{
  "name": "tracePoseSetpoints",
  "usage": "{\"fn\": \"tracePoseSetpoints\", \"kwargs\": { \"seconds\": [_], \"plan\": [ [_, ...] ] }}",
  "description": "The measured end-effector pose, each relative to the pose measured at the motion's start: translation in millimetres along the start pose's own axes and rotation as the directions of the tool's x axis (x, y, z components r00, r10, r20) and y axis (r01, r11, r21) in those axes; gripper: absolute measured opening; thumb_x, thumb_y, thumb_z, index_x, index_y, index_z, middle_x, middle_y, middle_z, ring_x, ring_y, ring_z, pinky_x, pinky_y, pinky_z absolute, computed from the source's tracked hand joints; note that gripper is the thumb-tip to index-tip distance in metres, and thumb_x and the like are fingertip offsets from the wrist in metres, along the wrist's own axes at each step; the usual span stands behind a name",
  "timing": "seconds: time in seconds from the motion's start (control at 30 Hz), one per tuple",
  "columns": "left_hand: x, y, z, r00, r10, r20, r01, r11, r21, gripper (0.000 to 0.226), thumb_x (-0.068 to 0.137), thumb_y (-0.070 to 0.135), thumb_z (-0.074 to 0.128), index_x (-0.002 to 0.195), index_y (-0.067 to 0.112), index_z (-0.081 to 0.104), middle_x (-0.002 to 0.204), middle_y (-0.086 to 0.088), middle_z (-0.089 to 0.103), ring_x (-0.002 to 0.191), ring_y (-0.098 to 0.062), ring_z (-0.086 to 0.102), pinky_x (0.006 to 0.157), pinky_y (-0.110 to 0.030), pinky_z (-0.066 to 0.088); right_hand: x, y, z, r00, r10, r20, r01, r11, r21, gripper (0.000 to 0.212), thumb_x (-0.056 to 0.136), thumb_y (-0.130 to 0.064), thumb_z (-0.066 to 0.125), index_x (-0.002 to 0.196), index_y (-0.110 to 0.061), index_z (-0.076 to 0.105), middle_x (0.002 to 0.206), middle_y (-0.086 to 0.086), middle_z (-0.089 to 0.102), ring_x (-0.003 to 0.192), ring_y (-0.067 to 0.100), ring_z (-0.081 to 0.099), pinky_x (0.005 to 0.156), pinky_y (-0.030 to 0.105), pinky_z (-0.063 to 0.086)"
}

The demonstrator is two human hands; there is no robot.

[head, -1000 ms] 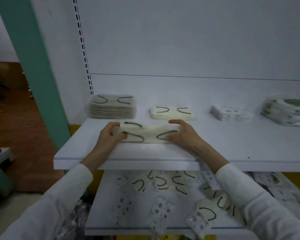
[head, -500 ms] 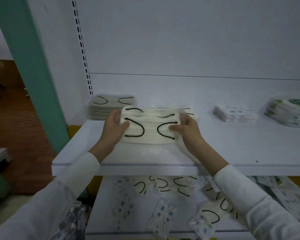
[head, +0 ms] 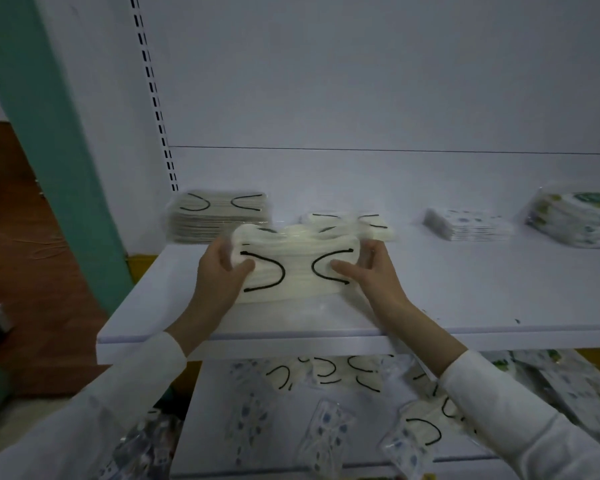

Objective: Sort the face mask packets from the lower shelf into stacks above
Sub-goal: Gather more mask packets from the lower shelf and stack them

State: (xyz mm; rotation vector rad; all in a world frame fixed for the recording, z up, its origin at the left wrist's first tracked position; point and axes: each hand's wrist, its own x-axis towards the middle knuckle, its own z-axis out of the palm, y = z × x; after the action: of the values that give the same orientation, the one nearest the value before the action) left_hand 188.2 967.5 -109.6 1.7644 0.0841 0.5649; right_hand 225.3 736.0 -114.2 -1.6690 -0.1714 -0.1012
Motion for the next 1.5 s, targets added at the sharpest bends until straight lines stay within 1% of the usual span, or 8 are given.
{"fn": "tracePoseSetpoints", "kwargs": {
  "seconds": [0.13, 0.3, 0.53, 0.8, 0.93, 1.13, 1.37, 1.5],
  "plan": [
    [-8.5, -15.3, -12.4, 0.991, 0.043, 0.125, -0.053, 0.996, 0.072, 0.025, 0.082, 0.009, 0.070, 0.090, 0.018, 0.049, 0.082, 0.003, 0.046, 0.069, -0.003, 0.043, 0.061, -0.011, 0.037, -11.8, 10.7, -13.0, 0.996, -0.069, 0.056, 0.084, 0.941, -0.329, 0.047, 0.076, -0.035, 0.077, 0.107, -0.020, 0.045, 0.085, -0.012, 0.042, 0.075, 0.002, 0.043, 0.064, 0.017, 0.033],
    [2.6, -16.4, -17.9, 0.981, -0.059, 0.186, 0.054, 0.998, 0.029, 0.049, 0.074, 0.021, 0.069, 0.117, 0.011, 0.049, 0.112, -0.004, 0.054, 0.100, -0.018, 0.053, 0.072, -0.012, 0.043, -6.9, -2.1, -5.7, 0.991, -0.093, 0.091, 0.117, 0.944, -0.309, 0.054, 0.077, -0.036, 0.076, 0.121, -0.021, 0.048, 0.112, -0.013, 0.050, 0.097, 0.004, 0.050, 0.082, 0.020, 0.040],
    [4.4, -17.1, -13.8, 0.961, -0.217, 0.169, 0.231, 0.971, -0.065, 0.033, 0.077, 0.021, 0.067, 0.103, 0.016, 0.048, 0.106, -0.006, 0.056, 0.097, -0.022, 0.055, 0.078, -0.032, 0.048, -4.6, 2.4, 0.2, 0.998, 0.037, 0.054, -0.016, 0.934, -0.356, 0.034, 0.082, -0.036, 0.070, 0.091, -0.019, 0.043, 0.078, -0.006, 0.042, 0.066, 0.007, 0.040, 0.059, 0.021, 0.034],
    [13.1, -16.4, -4.1, 0.970, 0.109, 0.218, -0.190, 0.898, 0.396, 0.019, 0.094, -0.001, 0.041, 0.086, 0.016, 0.040, 0.064, -0.006, 0.045, 0.054, -0.014, 0.040, 0.046, -0.014, 0.034, -6.2, 3.7, -17.9, 0.996, -0.027, 0.083, 0.063, 0.886, -0.460, 0.023, 0.097, -0.022, 0.043, 0.114, -0.008, 0.047, 0.109, 0.008, 0.062, 0.100, 0.023, 0.057, 0.080, 0.027, 0.044],
    [43.8, 1.1, 30.4, 0.950, 0.180, 0.254, -0.266, 0.893, 0.362, 0.015, 0.090, -0.003, 0.043, 0.102, 0.005, 0.047, 0.080, -0.026, 0.055, 0.065, -0.030, 0.051, 0.061, -0.036, 0.049, 19.3, -5.4, -51.9, 0.996, -0.093, 0.015, 0.088, 0.862, -0.499, 0.025, 0.096, -0.022, 0.044, 0.118, -0.010, 0.049, 0.105, 0.011, 0.064, 0.094, 0.027, 0.061, 0.081, 0.045, 0.053],
    [107.9, 32.3, 105.7, 0.983, -0.017, 0.185, -0.034, 0.962, 0.272, 0.016, 0.089, 0.003, 0.048, 0.100, 0.013, 0.053, 0.078, -0.007, 0.055, 0.056, -0.023, 0.060, 0.047, -0.021, 0.054, 111.5, -31.4, -97.5, 0.990, -0.004, -0.139, -0.051, 0.920, -0.390, 0.018, 0.085, -0.014, 0.055, 0.099, -0.003, 0.057, 0.100, 0.011, 0.060, 0.085, 0.026, 0.059, 0.082, 0.045, 0.053],
    [160.3, 7.1, 145.0, 0.973, -0.221, 0.064, 0.177, 0.896, 0.407, 0.023, 0.082, 0.008, 0.054, 0.059, 0.009, 0.054, 0.059, -0.010, 0.051, 0.066, -0.024, 0.055, 0.069, -0.033, 0.048, 189.3, -10.1, -108.0, 0.952, 0.271, -0.141, -0.304, 0.890, -0.340, 0.022, 0.084, -0.012, 0.061, 0.102, -0.002, 0.053, 0.103, 0.014, 0.053, 0.070, 0.021, 0.053, 0.059, 0.028, 0.050],
    [166.6, -1.1, 152.9, 0.967, -0.253, 0.038, 0.210, 0.872, 0.443, 0.023, 0.084, 0.016, 0.060, 0.105, 0.007, 0.063, 0.104, -0.014, 0.060, 0.105, -0.028, 0.057, 0.094, -0.036, 0.046, 205.3, 6.1, -108.4, 0.948, 0.291, -0.128, -0.317, 0.903, -0.289, 0.031, 0.082, -0.014, 0.063, 0.107, -0.002, 0.050, 0.102, 0.013, 0.050, 0.079, 0.024, 0.055, 0.073, 0.036, 0.055]
  ]
}}
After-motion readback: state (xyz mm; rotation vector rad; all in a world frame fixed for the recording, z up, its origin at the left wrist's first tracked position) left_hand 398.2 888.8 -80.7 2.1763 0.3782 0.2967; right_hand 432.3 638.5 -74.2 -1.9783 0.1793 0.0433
